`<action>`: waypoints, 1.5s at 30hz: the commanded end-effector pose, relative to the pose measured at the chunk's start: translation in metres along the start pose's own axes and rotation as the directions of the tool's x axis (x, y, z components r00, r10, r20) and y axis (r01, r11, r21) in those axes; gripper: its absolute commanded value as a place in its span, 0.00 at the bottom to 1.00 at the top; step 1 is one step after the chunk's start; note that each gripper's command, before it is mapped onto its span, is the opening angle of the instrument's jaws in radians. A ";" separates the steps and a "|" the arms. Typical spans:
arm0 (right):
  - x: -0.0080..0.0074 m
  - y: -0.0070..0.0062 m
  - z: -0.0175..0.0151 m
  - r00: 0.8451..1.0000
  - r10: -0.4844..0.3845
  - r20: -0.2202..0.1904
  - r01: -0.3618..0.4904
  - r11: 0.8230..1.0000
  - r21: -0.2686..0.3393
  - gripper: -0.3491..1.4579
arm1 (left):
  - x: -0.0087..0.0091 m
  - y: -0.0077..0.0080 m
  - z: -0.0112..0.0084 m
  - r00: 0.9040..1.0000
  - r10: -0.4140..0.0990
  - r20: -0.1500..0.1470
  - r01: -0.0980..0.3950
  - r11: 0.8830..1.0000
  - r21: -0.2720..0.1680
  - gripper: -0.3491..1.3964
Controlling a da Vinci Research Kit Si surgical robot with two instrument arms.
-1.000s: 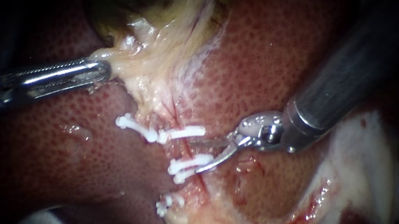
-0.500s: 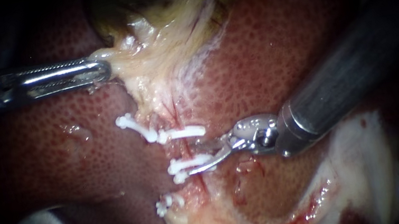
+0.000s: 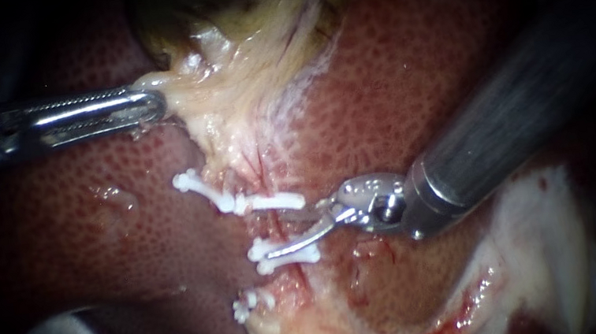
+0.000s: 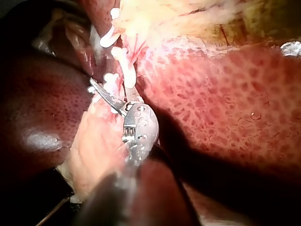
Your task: Go to the cutting position right tube
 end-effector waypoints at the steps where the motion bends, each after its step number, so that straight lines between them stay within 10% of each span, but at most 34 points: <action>1: 0.0000 -0.0001 0.0001 1.000 0.002 0.003 -0.002 1.000 0.008 0.99 | 0.0000 0.0000 0.0000 1.000 0.000 0.000 0.000 1.000 0.000 0.00; 45: 0.0017 0.0003 0.0041 1.000 0.009 -0.008 -0.008 0.999 0.031 0.90 | -0.0001 0.0001 0.0004 1.000 0.000 -0.003 0.000 1.000 -0.001 0.00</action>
